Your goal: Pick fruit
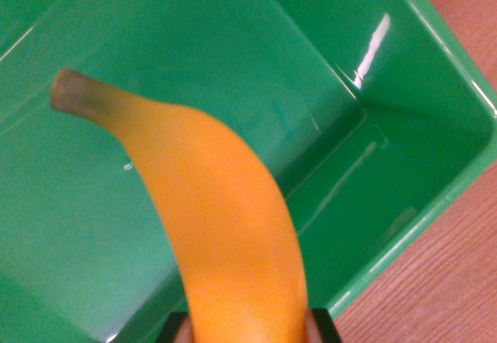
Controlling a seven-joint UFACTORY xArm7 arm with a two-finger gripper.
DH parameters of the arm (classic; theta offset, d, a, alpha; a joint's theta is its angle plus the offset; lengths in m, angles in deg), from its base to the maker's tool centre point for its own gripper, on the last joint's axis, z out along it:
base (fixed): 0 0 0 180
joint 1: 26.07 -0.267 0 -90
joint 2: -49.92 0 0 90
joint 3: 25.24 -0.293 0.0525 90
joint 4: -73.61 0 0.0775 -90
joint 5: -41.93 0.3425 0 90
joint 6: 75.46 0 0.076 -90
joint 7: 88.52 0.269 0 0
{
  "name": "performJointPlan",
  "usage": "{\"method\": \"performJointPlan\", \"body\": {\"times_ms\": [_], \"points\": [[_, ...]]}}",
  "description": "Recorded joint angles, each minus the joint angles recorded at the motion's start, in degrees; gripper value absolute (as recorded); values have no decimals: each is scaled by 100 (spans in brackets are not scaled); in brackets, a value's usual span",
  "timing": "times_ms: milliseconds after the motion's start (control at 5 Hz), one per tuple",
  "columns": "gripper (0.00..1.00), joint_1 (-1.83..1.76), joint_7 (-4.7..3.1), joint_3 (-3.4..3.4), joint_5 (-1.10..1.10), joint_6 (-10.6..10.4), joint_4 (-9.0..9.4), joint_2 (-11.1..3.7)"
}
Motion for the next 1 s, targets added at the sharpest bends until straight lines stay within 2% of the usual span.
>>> {"method": "performJointPlan", "body": {"times_ms": [200,400,600,800,1000], "points": [[100,0,-7,-1,3,203,-121,82],[100,0,-7,-1,3,203,-121,82],[100,0,-13,-2,6,385,-229,156],[100,0,-13,-2,6,385,-229,156],[100,-1,-18,-3,8,535,-319,216]]}}
